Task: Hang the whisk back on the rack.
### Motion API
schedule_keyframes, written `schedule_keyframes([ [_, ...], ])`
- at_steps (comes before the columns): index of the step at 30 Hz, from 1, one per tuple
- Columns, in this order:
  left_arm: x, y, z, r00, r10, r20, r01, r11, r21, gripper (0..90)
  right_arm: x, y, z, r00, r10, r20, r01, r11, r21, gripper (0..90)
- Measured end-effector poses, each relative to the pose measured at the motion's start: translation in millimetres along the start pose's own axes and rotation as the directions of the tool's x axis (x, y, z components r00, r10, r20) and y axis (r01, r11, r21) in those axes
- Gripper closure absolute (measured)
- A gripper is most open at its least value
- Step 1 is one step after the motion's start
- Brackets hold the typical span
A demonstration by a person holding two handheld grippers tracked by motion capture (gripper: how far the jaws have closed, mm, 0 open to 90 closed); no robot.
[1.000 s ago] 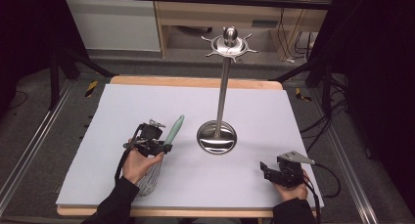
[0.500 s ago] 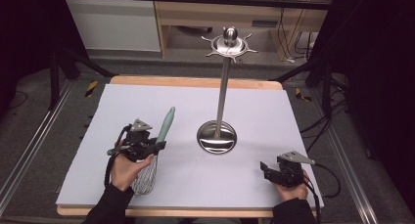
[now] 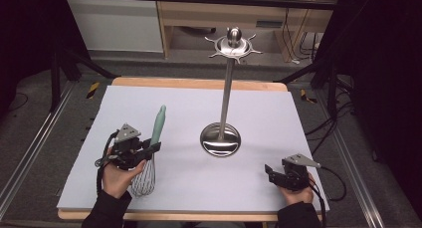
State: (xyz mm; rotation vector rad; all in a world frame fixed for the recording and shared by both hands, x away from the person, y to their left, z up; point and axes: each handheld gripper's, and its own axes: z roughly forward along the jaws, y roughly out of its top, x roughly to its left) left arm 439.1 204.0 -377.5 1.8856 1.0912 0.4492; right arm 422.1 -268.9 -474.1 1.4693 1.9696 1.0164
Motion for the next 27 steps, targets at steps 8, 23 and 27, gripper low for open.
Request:
schedule_keyframes([
  [8,-5.1,1.1,-9.0,0.9997,0.023,0.006,-0.023,0.9989,-0.041,68.8,0.8,-0.5,0.2,0.9999,-0.01,0.001,0.01,0.9999,-0.003,29.5],
  [23,-15.4,15.8,-23.8,0.9979,0.064,0.015,-0.061,0.9901,-0.126,68.7,0.1,-0.2,0.2,1.0,-0.004,-0.004,0.004,1.0,-0.007,30.3],
  [27,-16.9,25.2,-26.5,0.9962,0.085,0.015,-0.082,0.9868,-0.139,68.7,0.9,0.2,-0.7,0.9999,-0.007,-0.011,0.007,0.9998,-0.018,33.2],
])
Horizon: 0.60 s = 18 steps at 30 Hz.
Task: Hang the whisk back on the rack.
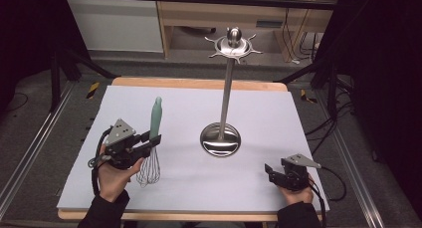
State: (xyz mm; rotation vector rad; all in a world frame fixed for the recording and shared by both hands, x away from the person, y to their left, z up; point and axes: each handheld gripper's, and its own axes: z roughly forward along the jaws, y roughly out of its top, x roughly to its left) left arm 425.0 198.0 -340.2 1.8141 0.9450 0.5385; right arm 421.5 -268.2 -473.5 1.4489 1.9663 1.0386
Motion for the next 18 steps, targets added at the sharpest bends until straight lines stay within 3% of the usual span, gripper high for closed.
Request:
schedule_keyframes([
  [8,-2.2,15.8,-1.7,0.9999,-0.005,0.017,0.006,0.9986,-0.052,68.7,1.4,-0.6,2.6,0.9996,-0.024,0.015,0.024,0.9997,0.011,32.8],
  [18,-12.6,43.4,-3.5,0.9989,0.027,0.039,-0.023,0.9955,-0.091,68.7,1.3,-0.5,2.4,0.9997,-0.023,0.011,0.023,0.9997,0.011,33.1],
])
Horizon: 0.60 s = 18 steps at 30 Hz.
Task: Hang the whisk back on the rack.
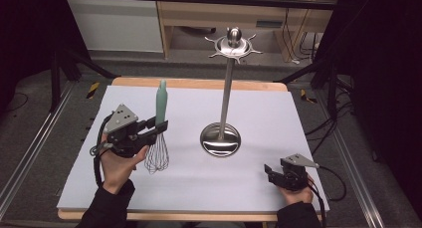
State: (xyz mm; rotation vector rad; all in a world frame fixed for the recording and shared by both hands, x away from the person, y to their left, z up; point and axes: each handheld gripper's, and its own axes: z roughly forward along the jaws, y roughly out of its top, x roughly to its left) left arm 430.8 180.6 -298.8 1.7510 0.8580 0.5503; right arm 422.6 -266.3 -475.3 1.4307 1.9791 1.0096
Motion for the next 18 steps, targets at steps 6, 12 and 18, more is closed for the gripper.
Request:
schedule_keyframes([
  [6,-5.5,15.5,3.1,0.9998,0.013,0.015,-0.013,0.9998,-0.017,68.7,-1.5,0.1,-0.1,1.0,-0.002,0.003,0.002,1.0,-0.007,33.1],
  [12,-10.0,27.2,11.6,0.9994,0.021,0.027,-0.02,0.9993,-0.03,68.7,-1.4,0.1,-0.5,1.0,0.0,-0.002,0.0,1.0,-0.01,33.1],
  [18,-12.9,38.6,22.6,0.999,0.027,0.036,-0.026,0.999,-0.037,68.7,-1.4,0.1,-0.8,1.0,0.002,-0.005,-0.002,0.9999,-0.011,33.2],
])
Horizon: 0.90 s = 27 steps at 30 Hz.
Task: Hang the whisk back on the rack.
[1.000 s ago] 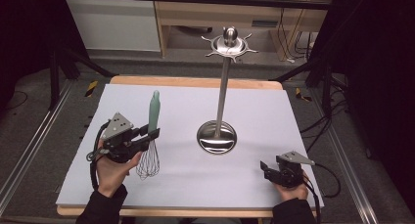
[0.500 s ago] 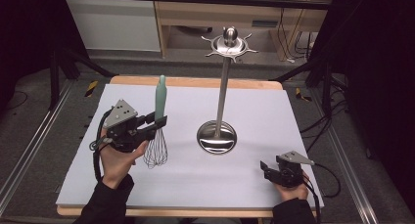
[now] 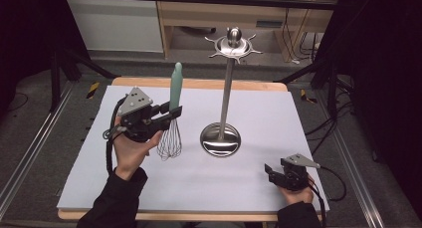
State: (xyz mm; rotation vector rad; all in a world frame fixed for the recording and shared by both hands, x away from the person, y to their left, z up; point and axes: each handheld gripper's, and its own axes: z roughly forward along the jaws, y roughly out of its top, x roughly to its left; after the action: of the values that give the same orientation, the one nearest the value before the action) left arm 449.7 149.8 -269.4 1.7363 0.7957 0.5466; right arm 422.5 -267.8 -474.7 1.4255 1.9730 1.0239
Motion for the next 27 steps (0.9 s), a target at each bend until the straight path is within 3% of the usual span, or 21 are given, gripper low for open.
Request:
schedule_keyframes([
  [13,-12.8,16.3,15.0,0.999,0.043,0.009,-0.043,0.999,0.008,68.7,-0.2,0.5,-0.7,0.9999,0.009,-0.007,-0.009,1.0,-0.002,33.4],
  [27,-17.1,33.8,25.1,0.9973,0.072,-0.015,-0.072,0.9967,0.038,68.7,-0.1,0.8,-1.6,0.9997,0.023,-0.012,-0.023,0.9997,-0.003,33.8],
])
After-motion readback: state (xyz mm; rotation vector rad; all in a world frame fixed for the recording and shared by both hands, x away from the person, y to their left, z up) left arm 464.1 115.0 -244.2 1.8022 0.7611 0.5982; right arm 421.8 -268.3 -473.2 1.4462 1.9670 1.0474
